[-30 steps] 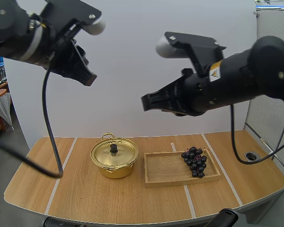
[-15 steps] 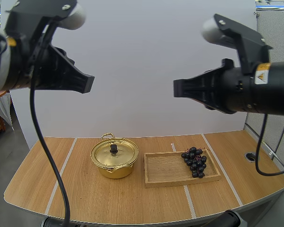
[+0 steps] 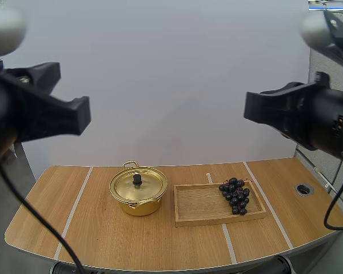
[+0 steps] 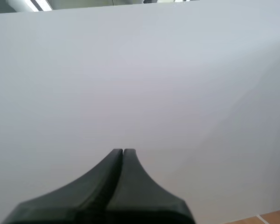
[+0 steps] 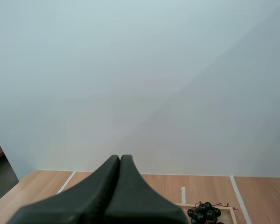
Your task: Open the pot, put the pineapple inside, and close it
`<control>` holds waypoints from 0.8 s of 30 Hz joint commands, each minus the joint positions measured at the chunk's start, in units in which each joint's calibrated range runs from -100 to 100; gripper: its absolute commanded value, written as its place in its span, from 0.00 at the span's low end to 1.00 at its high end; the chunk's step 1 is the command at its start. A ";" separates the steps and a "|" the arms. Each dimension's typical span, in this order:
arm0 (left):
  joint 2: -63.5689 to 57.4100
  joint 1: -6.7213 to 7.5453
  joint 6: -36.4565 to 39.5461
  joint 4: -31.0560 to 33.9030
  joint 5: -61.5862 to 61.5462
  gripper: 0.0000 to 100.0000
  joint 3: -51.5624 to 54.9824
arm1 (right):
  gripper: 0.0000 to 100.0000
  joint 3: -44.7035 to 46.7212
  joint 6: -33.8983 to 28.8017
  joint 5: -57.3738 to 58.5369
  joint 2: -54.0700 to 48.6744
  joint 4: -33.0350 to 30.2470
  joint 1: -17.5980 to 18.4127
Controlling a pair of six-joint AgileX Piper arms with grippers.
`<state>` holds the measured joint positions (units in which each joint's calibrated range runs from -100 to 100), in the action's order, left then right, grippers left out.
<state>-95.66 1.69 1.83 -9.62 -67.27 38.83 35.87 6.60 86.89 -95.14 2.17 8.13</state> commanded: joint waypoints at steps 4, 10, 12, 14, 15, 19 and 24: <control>-4.34 -0.08 1.65 0.62 7.14 0.00 5.69 | 0.00 0.05 0.44 -4.44 -4.58 0.04 -4.74; -4.34 -0.08 8.87 5.53 12.76 0.00 11.80 | 0.00 3.55 0.44 -12.51 -4.86 0.08 -8.49; -4.34 -0.08 8.87 5.53 16.14 0.00 14.13 | 0.00 6.03 0.44 -15.92 -4.86 0.08 -8.94; -4.34 -0.08 8.87 5.53 18.10 0.00 16.34 | 0.00 11.75 0.44 -21.37 -4.86 0.08 -9.08; -4.34 -0.08 8.87 5.53 18.37 0.00 16.90 | 0.00 15.94 0.44 -25.60 -4.86 0.19 -9.08; -4.34 -0.08 8.50 5.66 18.76 0.00 20.42 | 0.00 27.30 0.44 -38.54 -4.86 0.19 -9.08; -4.34 -0.08 8.50 5.66 19.44 0.00 23.96 | 0.00 36.98 0.44 -56.36 -4.86 0.07 -8.77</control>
<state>-99.80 1.69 9.99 -4.25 -50.29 57.94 60.25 6.60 54.60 -99.77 2.31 -0.76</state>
